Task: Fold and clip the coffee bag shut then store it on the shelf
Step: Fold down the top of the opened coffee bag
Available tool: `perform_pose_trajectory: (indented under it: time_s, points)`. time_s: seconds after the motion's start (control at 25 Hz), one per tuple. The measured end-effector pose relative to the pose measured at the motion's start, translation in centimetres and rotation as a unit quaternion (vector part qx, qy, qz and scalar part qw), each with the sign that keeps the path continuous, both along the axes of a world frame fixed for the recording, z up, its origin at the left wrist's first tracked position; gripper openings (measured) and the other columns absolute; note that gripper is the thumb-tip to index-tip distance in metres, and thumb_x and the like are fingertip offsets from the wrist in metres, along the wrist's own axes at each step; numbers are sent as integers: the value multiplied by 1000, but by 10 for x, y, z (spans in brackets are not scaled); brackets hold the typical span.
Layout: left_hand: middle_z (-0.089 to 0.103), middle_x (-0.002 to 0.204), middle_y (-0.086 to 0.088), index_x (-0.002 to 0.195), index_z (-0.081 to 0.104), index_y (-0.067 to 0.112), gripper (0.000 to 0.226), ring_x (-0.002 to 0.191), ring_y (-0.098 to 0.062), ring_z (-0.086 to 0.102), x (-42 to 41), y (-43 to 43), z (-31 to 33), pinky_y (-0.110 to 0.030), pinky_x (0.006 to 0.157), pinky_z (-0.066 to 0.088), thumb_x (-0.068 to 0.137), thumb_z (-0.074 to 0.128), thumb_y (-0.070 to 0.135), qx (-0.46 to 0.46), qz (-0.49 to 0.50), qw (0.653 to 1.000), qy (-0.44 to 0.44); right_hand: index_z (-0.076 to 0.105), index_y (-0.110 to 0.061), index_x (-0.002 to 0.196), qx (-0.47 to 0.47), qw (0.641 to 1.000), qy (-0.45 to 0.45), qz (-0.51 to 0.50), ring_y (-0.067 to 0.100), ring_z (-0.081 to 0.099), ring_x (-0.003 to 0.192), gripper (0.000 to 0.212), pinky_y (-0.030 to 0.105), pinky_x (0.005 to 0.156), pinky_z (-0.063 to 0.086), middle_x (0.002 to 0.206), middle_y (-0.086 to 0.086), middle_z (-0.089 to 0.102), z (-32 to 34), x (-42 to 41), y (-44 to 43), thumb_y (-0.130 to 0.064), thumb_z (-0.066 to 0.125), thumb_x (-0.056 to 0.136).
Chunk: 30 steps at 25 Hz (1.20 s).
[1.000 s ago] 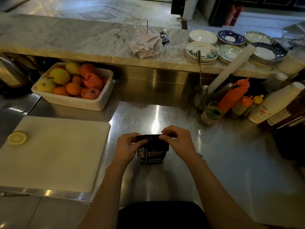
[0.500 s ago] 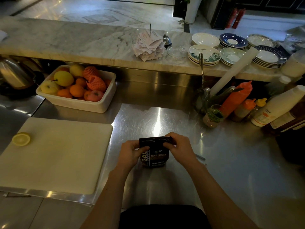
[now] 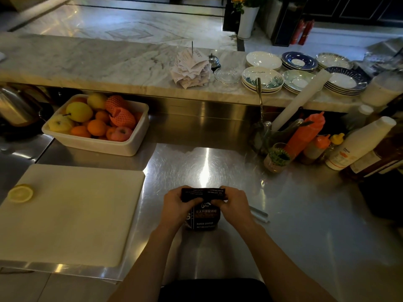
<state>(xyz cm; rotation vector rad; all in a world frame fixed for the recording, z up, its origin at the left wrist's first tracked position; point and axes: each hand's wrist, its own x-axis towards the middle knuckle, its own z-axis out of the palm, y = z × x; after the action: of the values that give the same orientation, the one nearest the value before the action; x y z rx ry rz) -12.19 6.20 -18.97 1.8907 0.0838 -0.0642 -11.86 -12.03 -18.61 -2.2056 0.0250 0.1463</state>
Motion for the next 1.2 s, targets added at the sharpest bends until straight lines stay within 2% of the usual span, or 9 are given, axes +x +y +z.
perform_pose_trajectory:
  time_s: [0.16, 0.28, 0.4, 0.52, 0.6, 0.76, 0.92, 1.08, 1.2]
  points:
    - [70, 65, 1, 73, 73, 7, 9, 60, -2, 67, 1, -4, -3, -11, 61, 49, 73, 81, 6, 2, 7, 1000, -12, 64, -28, 90, 37, 999, -7, 34, 3, 66, 84, 25, 17, 77, 53, 83, -12, 69, 4, 0, -6, -15, 79, 74]
    - [69, 65, 1, 74, 73, 8, 8, 61, -2, 67, -1, -2, -3, -12, 61, 50, 74, 81, 6, -1, -3, 1000, -3, 62, -26, 76, 24, 1000, -9, 13, 2, 64, 70, 22, 16, 65, 49, 70, -11, 64, 6, 6, -1, -9, 77, 75]
    - [72, 72, 1, 80, 72, 14, 11, 67, -2, 68, 4, 12, -2, -13, 65, 50, 78, 77, 5, 11, -60, 998, 3, 56, -30, 63, 13, 1000, -24, -9, -5, 59, 59, 33, 11, 55, 43, 58, -12, 58, 3, 5, 2, -6, 75, 76]
    - [70, 70, 11, 80, 71, 22, 20, 66, 5, 67, 3, 19, 2, -7, 64, 46, 81, 74, 3, 51, -77, 996, 5, 57, -27, 63, 21, 1000, -17, 0, -10, 58, 61, 31, 7, 57, 43, 60, -13, 57, 0, 5, -1, -5, 76, 76]
    - [69, 64, 13, 76, 71, 26, 25, 62, 5, 65, 0, 17, -2, -8, 62, 46, 79, 75, 2, 49, -46, 998, -1, 62, -21, 68, 26, 999, -14, 16, -3, 61, 64, 22, 10, 60, 45, 64, -9, 61, 1, 7, -3, -7, 76, 76]
    - [77, 86, 7, 94, 76, 21, 19, 80, -1, 71, 2, 21, -12, -17, 75, 54, 80, 76, 8, 52, -26, 998, -15, 64, -17, 83, 27, 998, 0, 55, 11, 67, 83, 16, 24, 80, 53, 81, -4, 68, -2, 12, -9, -8, 75, 78]
    - [76, 91, 14, 103, 74, 23, 25, 89, 1, 71, 4, 26, -10, -15, 81, 53, 84, 72, 6, 49, -86, 995, -7, 65, -20, 80, 14, 999, -19, 26, -8, 61, 68, 19, 8, 65, 43, 68, -18, 60, -6, 6, -11, -2, 72, 78]
    - [69, 78, 36, 99, 72, 29, 29, 84, 11, 68, 4, 23, -10, -8, 78, 50, 84, 71, 4, 52, -81, 995, -3, 67, -17, 99, 66, 997, -7, 37, -14, 61, 89, 19, 5, 81, 45, 89, -18, 66, -10, -2, -18, -10, 73, 82]
    - [68, 75, 38, 99, 72, 25, 27, 81, 13, 67, 6, 21, -12, -6, 77, 49, 83, 71, 3, 45, -69, 997, 5, 61, -23, 118, 39, 999, 26, 2, 4, 57, 110, 37, 19, 97, 43, 118, -8, 64, -18, -8, -50, -24, 75, 83]
